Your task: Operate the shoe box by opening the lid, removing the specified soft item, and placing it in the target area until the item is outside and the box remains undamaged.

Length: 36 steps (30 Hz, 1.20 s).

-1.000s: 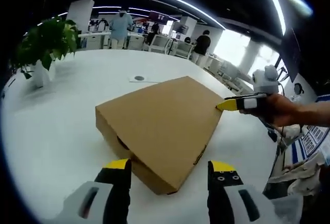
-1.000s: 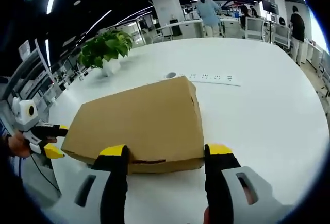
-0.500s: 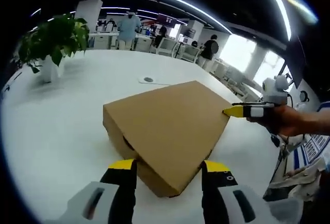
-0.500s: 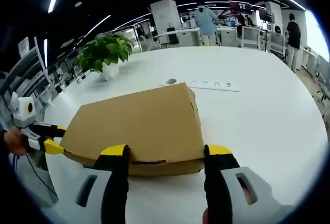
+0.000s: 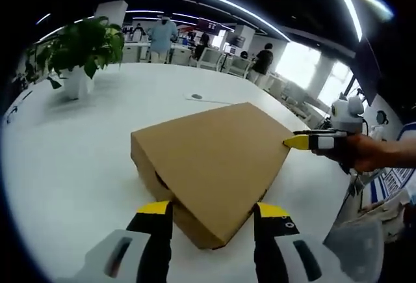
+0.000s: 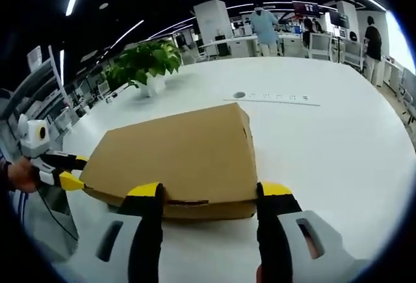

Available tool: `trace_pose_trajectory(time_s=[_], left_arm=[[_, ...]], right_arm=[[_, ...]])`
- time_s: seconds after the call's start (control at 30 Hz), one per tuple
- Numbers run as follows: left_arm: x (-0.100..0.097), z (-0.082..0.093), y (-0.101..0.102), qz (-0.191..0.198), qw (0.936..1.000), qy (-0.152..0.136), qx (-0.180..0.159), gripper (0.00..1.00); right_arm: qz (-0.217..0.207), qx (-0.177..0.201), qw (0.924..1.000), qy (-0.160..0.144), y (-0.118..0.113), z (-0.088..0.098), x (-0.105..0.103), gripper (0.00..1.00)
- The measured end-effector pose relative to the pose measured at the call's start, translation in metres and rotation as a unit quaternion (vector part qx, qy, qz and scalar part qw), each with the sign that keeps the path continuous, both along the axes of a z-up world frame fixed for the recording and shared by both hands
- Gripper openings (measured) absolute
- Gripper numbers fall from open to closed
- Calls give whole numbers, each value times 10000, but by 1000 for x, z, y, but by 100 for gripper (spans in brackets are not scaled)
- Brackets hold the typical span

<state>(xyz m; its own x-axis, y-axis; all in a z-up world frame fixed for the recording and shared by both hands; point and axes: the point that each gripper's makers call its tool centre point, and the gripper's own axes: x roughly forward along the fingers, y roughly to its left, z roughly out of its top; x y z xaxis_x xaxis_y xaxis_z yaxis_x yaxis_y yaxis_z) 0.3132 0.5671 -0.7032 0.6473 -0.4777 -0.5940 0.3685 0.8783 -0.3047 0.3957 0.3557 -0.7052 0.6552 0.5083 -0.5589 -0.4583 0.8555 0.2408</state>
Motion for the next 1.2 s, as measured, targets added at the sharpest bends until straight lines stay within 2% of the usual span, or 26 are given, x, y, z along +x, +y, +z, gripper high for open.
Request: trace_pose_trajectory(time_s=[0.17,0.3,0.73,0.83,0.93,1.07,1.13,1.2], left_arm=[[-12,0,15,30,10000,-28,21,50],[-18,1,25,134,9999,-30,10,50],[-26,0,44,240,9997,-67,50,51],[-27,0,51,361,9993,-75,9,52],[-29,2,48,408,9990,-115,-133,56],[-31,2,44,306,9993,-180,-111,63],[-33,2,40,133,9996,-227,-38,66],[-36,1,36,-28,9996,-275,61,70]], right_arm=[[-16,28,10000,11,14,0,-18,53],[-120,-6,9998,156,26,0,-29,53],[-58,36,9997,219,41,-2,-40,52],[73,70,9996,272,45,-2,-46,51],[214,55,9994,256,47,-1,-48,53],[488,336,9978,308,55,4,-53,63],[806,155,9964,229,57,2,-57,67],[929,15,9955,161,57,0,-60,68]])
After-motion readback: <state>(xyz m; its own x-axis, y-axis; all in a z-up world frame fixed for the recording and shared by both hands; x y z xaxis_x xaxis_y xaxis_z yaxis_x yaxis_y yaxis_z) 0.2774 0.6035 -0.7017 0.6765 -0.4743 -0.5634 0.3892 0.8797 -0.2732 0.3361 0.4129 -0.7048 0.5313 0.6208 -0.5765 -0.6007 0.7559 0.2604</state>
